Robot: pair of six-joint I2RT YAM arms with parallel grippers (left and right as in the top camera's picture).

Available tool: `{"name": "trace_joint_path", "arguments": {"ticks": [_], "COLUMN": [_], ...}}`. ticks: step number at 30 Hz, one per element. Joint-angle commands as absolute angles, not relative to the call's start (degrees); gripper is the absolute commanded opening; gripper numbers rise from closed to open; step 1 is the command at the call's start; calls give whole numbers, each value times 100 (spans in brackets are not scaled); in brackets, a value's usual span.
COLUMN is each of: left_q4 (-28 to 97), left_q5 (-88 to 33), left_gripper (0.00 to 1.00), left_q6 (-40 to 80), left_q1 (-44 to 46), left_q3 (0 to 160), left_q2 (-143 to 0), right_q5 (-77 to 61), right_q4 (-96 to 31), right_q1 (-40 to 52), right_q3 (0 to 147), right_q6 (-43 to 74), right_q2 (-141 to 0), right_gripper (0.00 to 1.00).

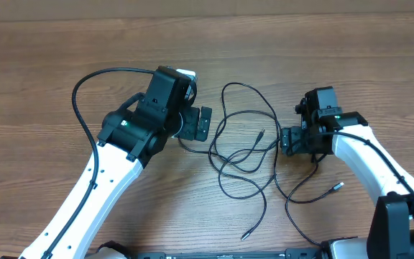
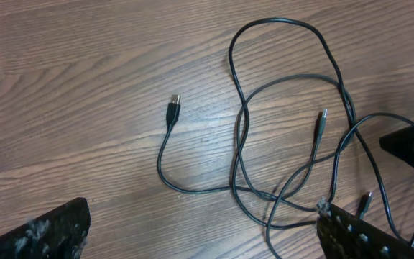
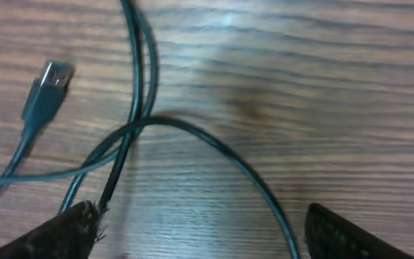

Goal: Untangle cables

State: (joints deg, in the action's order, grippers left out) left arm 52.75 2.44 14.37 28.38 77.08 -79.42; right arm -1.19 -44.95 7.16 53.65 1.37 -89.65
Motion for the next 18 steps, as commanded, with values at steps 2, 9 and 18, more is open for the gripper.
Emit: {"name": "trace_joint_path", "arguments": {"ticks": [2, 9, 18], "left_q4": [5269, 5269, 5269], "left_q5": [301, 298, 298], "left_gripper": [100, 99, 100], "left_q6": [1350, 1350, 1350], "left_q1": [2814, 2814, 2814], "left_q3": [7780, 7780, 7780], "left_q2": [-7940, -7940, -7940], "right_q5": [-379, -340, 58], "right_q4": [-4235, -4139, -3634], "right_q1": [705, 703, 698], "right_q3": [5103, 5046, 4974], "right_q6": [119, 119, 119], "right_q2": [-8982, -8982, -8993], "right_gripper": [82, 76, 83]}}
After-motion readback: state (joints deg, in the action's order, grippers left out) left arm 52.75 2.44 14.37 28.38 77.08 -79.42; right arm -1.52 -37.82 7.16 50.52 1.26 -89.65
